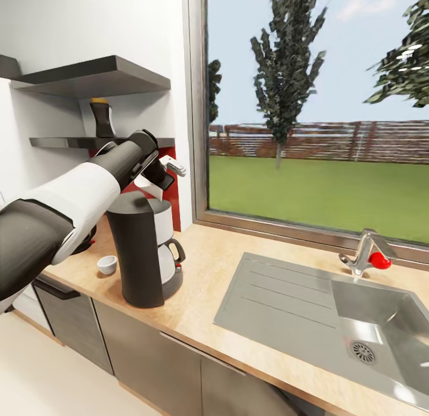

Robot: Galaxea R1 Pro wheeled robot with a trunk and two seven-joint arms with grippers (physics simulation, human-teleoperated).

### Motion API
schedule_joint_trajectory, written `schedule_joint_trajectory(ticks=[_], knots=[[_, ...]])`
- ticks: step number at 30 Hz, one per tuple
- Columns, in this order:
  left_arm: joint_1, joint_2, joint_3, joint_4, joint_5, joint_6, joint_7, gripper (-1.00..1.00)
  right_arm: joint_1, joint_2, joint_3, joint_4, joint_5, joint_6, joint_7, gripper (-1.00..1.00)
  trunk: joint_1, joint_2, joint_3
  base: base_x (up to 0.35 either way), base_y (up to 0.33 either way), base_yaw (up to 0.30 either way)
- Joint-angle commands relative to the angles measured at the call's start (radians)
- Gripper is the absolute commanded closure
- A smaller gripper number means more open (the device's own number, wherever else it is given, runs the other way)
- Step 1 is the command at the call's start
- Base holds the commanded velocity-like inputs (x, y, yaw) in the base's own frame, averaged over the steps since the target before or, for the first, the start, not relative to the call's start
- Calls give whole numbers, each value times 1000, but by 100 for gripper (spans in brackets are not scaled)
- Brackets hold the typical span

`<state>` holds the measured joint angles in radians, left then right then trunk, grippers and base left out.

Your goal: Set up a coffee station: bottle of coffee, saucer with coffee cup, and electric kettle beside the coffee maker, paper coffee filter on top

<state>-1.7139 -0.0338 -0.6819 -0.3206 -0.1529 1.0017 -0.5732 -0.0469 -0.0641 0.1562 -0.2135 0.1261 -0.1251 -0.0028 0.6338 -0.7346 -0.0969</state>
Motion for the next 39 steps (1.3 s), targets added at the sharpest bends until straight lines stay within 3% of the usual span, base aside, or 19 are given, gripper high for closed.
schedule_joint_trajectory(ticks=[1,39], knots=[[-1,0,-2,-1,-13,0,-11,100,-1,0,0,0,10,-2,0,-100,0,-1,-2,1,-1,0],[-1,1,-1,0,-12,0,-11,100,-1,0,0,0,10,-2,0,-100,0,-1,-36,0,0,0]])
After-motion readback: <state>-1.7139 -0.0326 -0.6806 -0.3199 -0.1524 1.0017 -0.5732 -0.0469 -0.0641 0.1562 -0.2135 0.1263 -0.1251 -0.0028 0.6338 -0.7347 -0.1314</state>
